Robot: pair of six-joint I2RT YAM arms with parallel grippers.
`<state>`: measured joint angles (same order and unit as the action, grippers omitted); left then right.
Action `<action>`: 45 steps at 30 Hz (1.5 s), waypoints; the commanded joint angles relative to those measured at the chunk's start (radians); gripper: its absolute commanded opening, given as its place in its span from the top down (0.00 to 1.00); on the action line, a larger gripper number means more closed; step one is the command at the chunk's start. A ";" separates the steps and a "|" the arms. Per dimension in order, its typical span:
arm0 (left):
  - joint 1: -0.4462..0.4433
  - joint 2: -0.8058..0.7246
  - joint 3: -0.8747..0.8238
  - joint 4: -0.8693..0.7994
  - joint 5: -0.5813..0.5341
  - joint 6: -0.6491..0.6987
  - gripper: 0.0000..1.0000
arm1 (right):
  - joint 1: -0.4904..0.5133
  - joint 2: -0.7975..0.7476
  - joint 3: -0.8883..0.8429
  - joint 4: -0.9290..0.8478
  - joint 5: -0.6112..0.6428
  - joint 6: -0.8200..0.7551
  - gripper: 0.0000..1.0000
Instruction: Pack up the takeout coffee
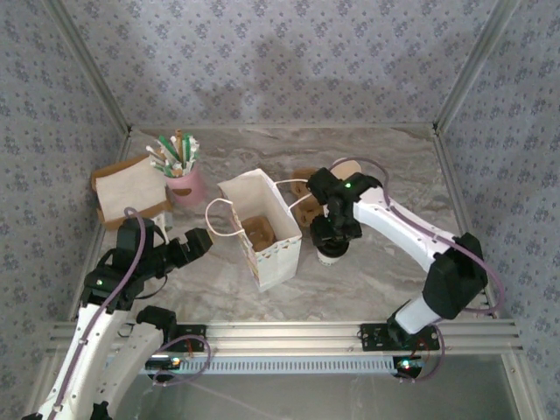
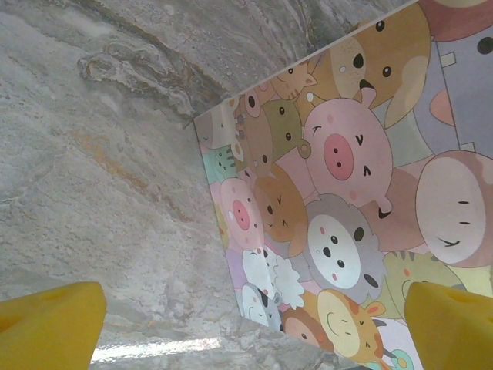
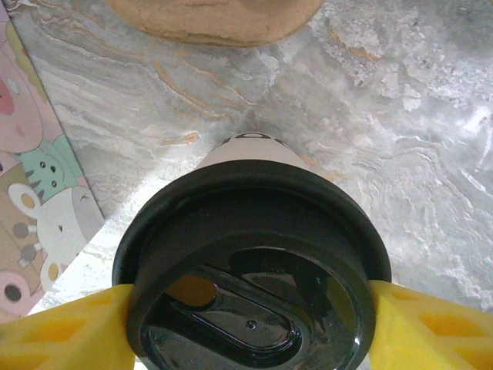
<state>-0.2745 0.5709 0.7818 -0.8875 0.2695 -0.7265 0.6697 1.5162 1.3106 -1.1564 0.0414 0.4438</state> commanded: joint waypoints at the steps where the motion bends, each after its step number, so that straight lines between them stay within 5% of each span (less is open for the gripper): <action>1: 0.006 0.009 0.060 -0.008 -0.025 -0.005 0.01 | 0.001 -0.079 -0.004 -0.075 0.033 0.005 0.29; 15: 0.008 0.017 0.211 -0.117 -0.118 0.030 0.17 | -0.043 -0.301 0.234 -0.324 0.126 -0.009 0.30; 22: 0.008 0.072 0.392 -0.123 -0.011 0.103 0.26 | -0.040 -0.317 0.470 -0.398 0.127 -0.052 0.31; 33: 0.006 0.212 0.567 -0.130 0.117 0.215 0.23 | 0.063 -0.243 0.764 -0.404 0.024 -0.039 0.33; 45: 0.032 0.552 0.828 -0.131 0.067 0.316 0.15 | 0.221 -0.101 0.918 -0.349 -0.032 -0.029 0.33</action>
<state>-0.2592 1.0504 1.5375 -1.0264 0.3359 -0.4515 0.8677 1.3972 2.1857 -1.5192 0.0311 0.4099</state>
